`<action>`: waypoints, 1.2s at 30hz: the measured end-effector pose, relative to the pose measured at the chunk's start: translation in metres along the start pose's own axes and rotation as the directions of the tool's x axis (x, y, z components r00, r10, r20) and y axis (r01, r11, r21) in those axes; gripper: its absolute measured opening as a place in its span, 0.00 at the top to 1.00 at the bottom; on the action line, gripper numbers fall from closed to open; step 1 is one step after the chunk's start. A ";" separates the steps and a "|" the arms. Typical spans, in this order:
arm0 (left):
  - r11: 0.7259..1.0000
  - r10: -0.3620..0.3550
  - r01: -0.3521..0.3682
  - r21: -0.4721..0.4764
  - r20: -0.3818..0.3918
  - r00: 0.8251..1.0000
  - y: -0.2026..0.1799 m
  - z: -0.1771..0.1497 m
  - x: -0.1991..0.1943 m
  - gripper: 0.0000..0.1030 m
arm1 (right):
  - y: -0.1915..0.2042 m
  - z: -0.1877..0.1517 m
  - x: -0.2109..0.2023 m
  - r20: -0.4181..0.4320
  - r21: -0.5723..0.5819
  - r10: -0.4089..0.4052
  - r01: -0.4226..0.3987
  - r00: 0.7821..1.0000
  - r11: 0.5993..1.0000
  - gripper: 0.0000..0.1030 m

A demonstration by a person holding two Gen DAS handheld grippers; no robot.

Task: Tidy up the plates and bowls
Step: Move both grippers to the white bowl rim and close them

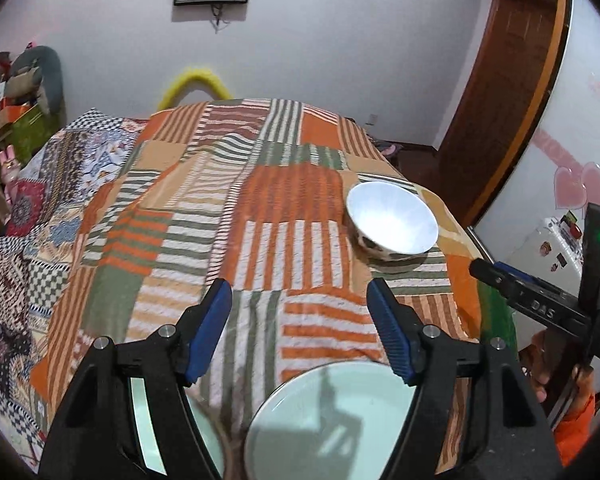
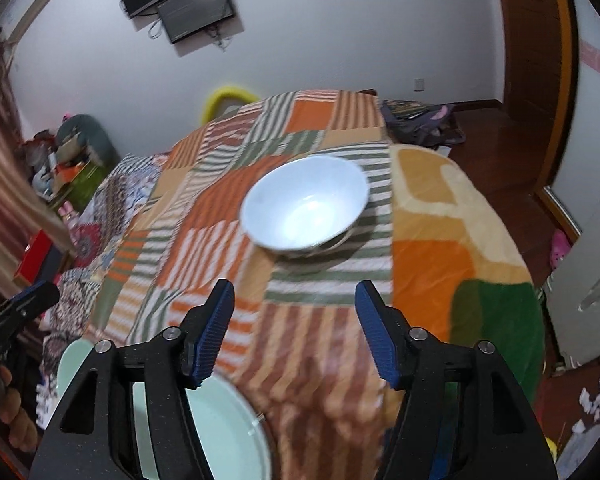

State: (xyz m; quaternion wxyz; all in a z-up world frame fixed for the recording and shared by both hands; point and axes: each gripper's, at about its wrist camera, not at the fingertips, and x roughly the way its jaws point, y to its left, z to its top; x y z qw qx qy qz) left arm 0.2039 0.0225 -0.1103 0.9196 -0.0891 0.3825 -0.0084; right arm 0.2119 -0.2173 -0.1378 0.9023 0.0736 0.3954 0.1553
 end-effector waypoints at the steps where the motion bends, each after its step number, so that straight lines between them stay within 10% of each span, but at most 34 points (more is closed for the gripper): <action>1: 1.000 -0.003 0.003 0.005 -0.006 1.000 -0.003 0.002 0.006 0.32 | -0.003 0.003 0.005 0.001 0.002 -0.016 0.016 1.000 1.000 0.39; 18: 0.999 -0.041 0.039 -0.022 -0.119 0.992 -0.012 0.001 0.084 0.32 | -0.029 0.035 0.093 -0.092 0.070 -0.042 0.048 0.995 0.996 0.40; 23: 0.999 -0.037 0.034 -0.025 -0.137 0.990 -0.012 -0.003 0.093 0.32 | -0.033 0.034 0.107 -0.130 0.070 -0.030 0.039 0.991 0.997 0.70; 36: 0.999 -0.032 0.027 -0.038 -0.153 0.988 -0.017 0.003 0.107 0.32 | -0.029 0.017 0.080 -0.160 -0.039 0.029 -0.035 0.987 0.999 0.75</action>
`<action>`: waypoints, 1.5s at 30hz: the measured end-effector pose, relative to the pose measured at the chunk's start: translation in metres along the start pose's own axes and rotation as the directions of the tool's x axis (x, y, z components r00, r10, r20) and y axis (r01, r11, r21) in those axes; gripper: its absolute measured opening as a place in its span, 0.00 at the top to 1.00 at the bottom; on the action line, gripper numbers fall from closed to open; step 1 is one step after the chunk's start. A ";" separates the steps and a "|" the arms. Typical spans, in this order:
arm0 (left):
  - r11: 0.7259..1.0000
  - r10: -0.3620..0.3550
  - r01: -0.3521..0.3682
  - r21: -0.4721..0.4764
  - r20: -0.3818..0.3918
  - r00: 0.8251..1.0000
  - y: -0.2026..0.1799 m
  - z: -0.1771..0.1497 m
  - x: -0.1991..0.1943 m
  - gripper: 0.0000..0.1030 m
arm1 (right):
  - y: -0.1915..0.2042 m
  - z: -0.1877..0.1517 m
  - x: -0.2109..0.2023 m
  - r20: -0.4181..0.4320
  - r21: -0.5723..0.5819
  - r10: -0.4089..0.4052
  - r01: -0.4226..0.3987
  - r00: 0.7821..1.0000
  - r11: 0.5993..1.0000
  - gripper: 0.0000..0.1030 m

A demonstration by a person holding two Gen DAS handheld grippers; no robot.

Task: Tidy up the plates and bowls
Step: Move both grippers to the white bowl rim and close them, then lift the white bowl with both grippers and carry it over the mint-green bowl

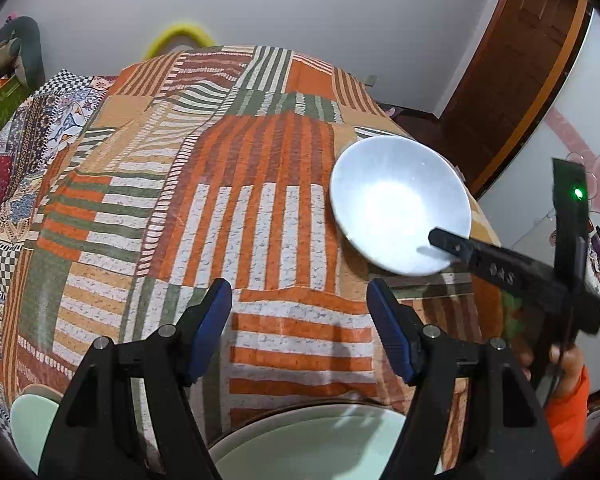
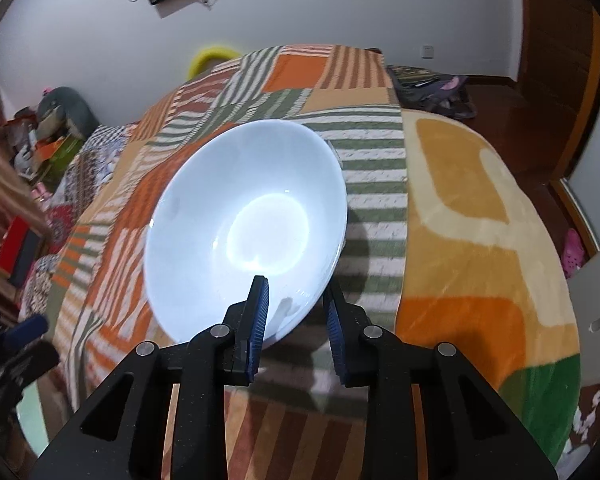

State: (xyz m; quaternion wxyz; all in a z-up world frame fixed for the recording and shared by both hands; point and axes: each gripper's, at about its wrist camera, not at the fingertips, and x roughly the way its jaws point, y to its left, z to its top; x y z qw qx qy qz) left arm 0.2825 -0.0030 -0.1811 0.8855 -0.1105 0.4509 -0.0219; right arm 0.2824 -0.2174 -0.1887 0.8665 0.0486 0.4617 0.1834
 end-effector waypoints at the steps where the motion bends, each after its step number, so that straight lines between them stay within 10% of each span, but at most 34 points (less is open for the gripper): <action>1: 1.000 -0.006 0.006 -0.005 -0.006 1.000 -0.001 0.001 0.002 0.32 | 0.001 -0.004 -0.004 -0.002 -0.006 0.014 -0.014 1.000 1.000 0.75; 13: 1.000 0.017 -0.019 -0.019 -0.076 0.997 -0.009 0.009 0.045 0.33 | 0.013 -0.020 -0.012 -0.033 -0.051 0.107 -0.108 0.994 0.993 0.76; 18: 1.000 -0.007 0.007 -0.005 -0.111 0.994 -0.019 0.015 0.063 0.56 | 0.004 -0.021 -0.005 -0.050 -0.017 0.099 -0.100 0.994 0.995 0.75; 27: 1.000 -0.008 0.007 -0.009 -0.120 0.993 -0.024 0.023 0.082 0.68 | 0.000 -0.013 -0.002 -0.017 0.016 0.072 -0.072 0.997 0.997 0.70; 45: 0.997 -0.040 0.042 0.061 -0.036 0.999 -0.042 0.020 0.030 0.77 | 0.011 -0.013 -0.030 0.051 0.007 0.043 -0.044 0.998 0.999 0.77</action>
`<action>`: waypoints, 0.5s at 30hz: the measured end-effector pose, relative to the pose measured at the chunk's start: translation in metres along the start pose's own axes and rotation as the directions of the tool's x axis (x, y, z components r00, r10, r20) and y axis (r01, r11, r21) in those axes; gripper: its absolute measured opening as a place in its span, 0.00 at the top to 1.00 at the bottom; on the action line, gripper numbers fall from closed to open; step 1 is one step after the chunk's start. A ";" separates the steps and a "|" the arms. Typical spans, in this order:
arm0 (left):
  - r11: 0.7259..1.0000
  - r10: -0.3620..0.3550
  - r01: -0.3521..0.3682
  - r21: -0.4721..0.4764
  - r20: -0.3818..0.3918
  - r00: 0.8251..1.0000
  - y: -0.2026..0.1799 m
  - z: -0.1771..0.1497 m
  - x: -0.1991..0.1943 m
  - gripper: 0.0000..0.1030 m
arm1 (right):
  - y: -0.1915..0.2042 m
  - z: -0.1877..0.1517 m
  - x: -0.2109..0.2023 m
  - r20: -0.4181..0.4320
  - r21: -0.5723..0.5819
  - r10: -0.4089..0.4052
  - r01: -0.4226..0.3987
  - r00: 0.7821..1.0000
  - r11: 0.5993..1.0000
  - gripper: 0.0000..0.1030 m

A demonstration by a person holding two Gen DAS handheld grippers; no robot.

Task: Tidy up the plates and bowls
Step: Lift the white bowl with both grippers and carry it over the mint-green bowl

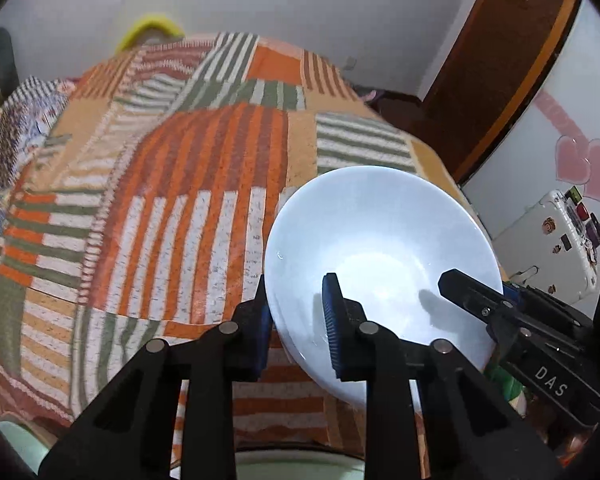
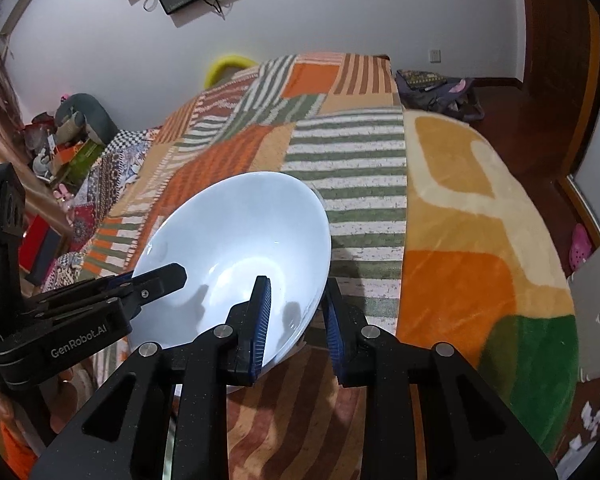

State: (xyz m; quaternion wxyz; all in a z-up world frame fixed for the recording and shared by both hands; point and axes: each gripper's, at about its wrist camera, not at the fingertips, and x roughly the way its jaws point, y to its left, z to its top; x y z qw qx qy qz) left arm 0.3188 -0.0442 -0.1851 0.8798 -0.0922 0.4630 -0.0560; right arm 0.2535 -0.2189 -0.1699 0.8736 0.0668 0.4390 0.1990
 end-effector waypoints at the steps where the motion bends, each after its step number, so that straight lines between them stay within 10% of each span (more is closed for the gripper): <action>1: 1.000 0.002 -0.002 0.008 0.013 1.000 -0.002 -0.001 -0.007 0.77 | 0.002 0.000 -0.005 0.009 -0.001 0.003 -0.003 1.000 1.000 0.77; 15: 0.999 -0.032 0.032 0.008 0.135 0.990 0.003 -0.018 -0.098 0.77 | 0.044 0.000 -0.052 0.114 -0.044 0.038 -0.033 0.993 0.998 0.77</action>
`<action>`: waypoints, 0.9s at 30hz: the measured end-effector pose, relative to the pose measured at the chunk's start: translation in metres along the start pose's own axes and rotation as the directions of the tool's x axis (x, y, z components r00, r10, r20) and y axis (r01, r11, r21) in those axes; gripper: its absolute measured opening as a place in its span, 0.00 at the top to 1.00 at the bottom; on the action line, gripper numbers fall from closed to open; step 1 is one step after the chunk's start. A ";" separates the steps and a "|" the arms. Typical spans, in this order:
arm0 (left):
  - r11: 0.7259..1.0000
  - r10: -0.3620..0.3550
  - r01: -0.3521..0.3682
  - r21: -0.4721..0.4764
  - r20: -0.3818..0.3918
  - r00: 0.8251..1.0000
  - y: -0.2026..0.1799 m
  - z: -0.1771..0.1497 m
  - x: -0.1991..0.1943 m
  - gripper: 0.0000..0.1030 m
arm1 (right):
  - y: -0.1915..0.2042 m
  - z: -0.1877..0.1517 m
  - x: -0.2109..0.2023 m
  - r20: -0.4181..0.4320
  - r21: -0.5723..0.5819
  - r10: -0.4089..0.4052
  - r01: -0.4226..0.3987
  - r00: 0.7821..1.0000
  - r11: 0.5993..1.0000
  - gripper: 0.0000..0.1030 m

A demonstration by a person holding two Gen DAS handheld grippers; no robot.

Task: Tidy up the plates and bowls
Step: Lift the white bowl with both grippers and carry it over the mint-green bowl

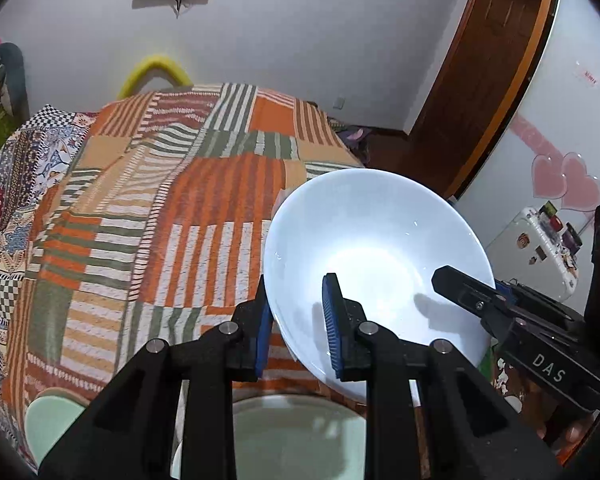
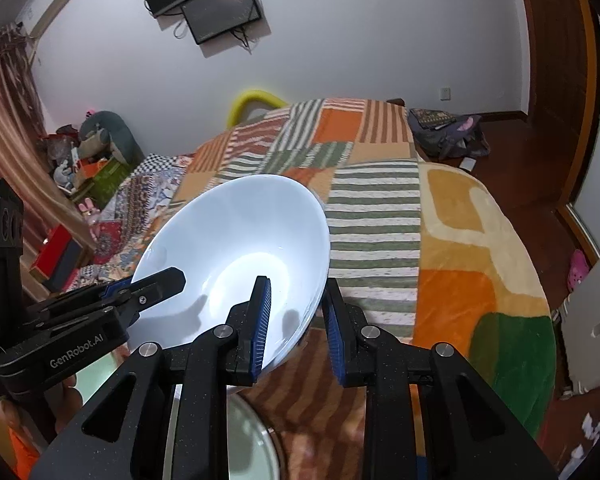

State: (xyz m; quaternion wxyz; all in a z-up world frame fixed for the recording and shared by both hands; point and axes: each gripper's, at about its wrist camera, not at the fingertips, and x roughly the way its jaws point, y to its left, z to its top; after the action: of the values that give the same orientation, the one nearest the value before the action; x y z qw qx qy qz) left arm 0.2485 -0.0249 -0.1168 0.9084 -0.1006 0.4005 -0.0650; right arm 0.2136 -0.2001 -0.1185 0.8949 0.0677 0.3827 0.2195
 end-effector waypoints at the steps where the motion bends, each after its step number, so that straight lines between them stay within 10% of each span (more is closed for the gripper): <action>1: 1.000 -0.002 0.002 -0.001 0.004 1.000 0.001 -0.002 -0.005 0.77 | 0.003 -0.001 -0.002 0.004 -0.002 0.004 -0.004 1.000 1.000 0.77; 27: 0.991 0.066 -0.059 -0.119 0.058 0.996 0.089 -0.067 -0.110 0.77 | 0.103 -0.037 0.001 -0.023 -0.049 0.123 -0.124 0.992 0.991 0.77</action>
State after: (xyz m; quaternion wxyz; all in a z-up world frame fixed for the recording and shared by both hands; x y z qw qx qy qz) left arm 0.1286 0.0747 -0.1031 0.9144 -0.1432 0.3784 -0.0096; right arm 0.1524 -0.1096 -0.1148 0.8770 0.0666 0.3812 0.2847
